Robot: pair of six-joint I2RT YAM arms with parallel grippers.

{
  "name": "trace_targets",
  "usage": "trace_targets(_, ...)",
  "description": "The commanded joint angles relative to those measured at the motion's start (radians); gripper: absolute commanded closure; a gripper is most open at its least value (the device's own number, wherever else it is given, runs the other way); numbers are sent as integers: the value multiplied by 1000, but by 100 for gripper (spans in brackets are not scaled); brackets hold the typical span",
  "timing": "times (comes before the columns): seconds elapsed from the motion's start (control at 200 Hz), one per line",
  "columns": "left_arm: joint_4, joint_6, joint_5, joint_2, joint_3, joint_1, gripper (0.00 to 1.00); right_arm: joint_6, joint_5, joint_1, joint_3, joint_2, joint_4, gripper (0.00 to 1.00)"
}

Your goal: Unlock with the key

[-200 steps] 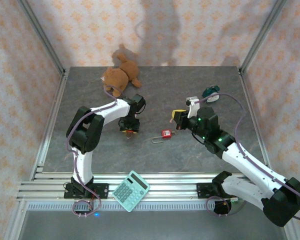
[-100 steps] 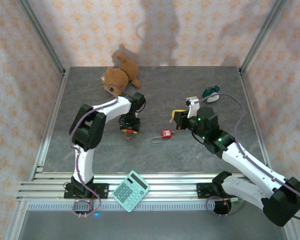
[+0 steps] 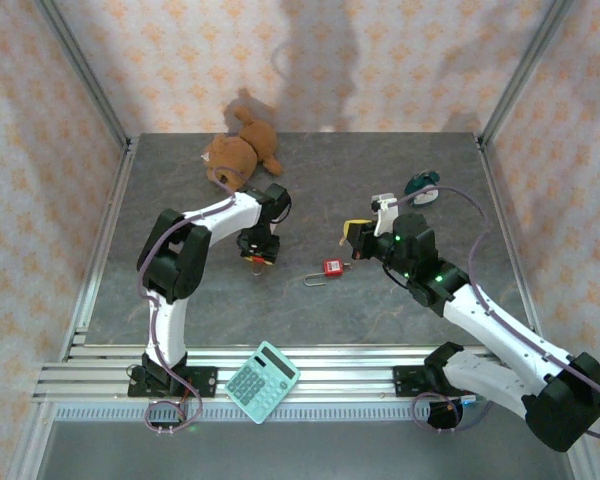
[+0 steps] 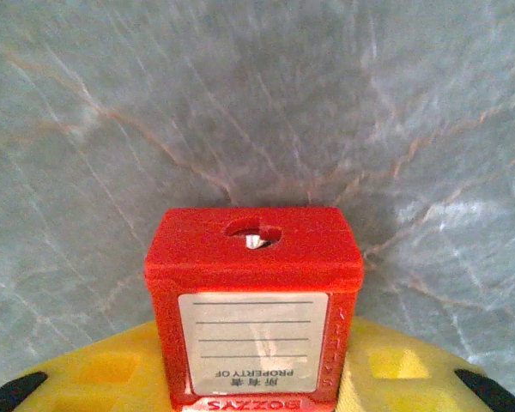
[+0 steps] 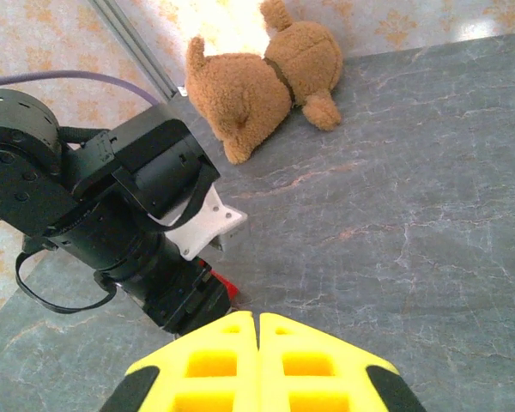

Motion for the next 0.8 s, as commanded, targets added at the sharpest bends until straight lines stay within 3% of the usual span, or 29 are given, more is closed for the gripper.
trace_targets(0.0,80,8,-35,-98,-21,1,60,4,-9,6,7,-2,41,100)
trace_targets(0.195,245,-4,2,-279,-131,-59,60,20,-25,6,28,4,37,100)
trace_targets(0.345,496,-12,-13,-464,-305,-111,60,38,-23,6,62,3,11,100)
trace_targets(0.566,843,-16,-149,-705,-571,-211,60,49,-32,8,109,-3,-18,100)
trace_targets(0.796,1145,130,-293,-853,-791,-351,60,69,-62,9,175,8,-52,100)
